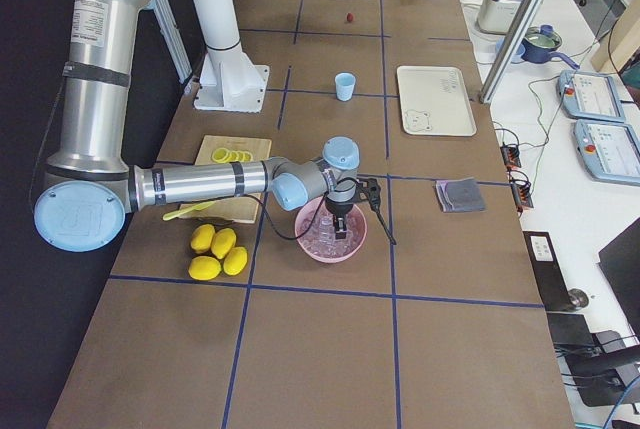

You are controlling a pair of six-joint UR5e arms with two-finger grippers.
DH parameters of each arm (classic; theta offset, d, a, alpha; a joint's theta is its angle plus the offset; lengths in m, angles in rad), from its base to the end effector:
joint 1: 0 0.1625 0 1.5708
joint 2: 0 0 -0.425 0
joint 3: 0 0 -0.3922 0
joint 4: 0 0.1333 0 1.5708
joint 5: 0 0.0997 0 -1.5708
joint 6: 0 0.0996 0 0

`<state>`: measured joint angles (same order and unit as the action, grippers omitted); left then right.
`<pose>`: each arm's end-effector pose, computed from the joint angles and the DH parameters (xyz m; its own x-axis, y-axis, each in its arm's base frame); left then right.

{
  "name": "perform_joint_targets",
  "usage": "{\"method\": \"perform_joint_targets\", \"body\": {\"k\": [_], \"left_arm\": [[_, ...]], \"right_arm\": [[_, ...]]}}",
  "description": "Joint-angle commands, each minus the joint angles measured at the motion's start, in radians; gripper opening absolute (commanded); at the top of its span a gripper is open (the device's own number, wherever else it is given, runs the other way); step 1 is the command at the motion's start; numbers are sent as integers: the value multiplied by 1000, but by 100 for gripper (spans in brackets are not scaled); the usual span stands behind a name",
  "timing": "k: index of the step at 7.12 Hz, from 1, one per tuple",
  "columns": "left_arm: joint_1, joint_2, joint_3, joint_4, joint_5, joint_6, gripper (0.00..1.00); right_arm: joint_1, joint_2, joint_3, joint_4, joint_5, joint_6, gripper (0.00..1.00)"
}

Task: Mash ice and strawberries in cup
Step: 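Lower the right gripper into the pink bowl and grasp an ice cube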

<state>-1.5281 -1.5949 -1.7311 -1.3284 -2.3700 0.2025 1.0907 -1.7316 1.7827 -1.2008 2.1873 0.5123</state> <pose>-0.0409 -0.4935 0.5906 0.6756 0.1891 -0.7126 -0.1822 0.9794 0.0871 -0.1397 -0.4322 0.5954 0.7422 -0.1144 0.6603 0.0662 0.9930 0.0976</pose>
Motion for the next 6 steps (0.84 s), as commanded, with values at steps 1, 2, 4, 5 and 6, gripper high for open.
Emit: {"method": "perform_joint_targets", "body": {"k": [1, 2, 4, 5, 6], "left_arm": [[0, 1, 1, 0, 0, 0, 100], [0, 0, 1, 0, 0, 0, 100], [-1, 1, -2, 0, 0, 2, 100], [-1, 1, -2, 0, 0, 3, 100], [-1, 1, -1, 0, 0, 3, 100]], "right_arm": [[0, 0, -3, 1, -1, -1, 3], [1, 3, -3, 3, -1, -1, 1], [23, 13, 76, 9, 3, 5, 0], [24, 53, 124, -2, 9, 100, 0], [17, 117, 154, -3, 12, 271, 0]]}}
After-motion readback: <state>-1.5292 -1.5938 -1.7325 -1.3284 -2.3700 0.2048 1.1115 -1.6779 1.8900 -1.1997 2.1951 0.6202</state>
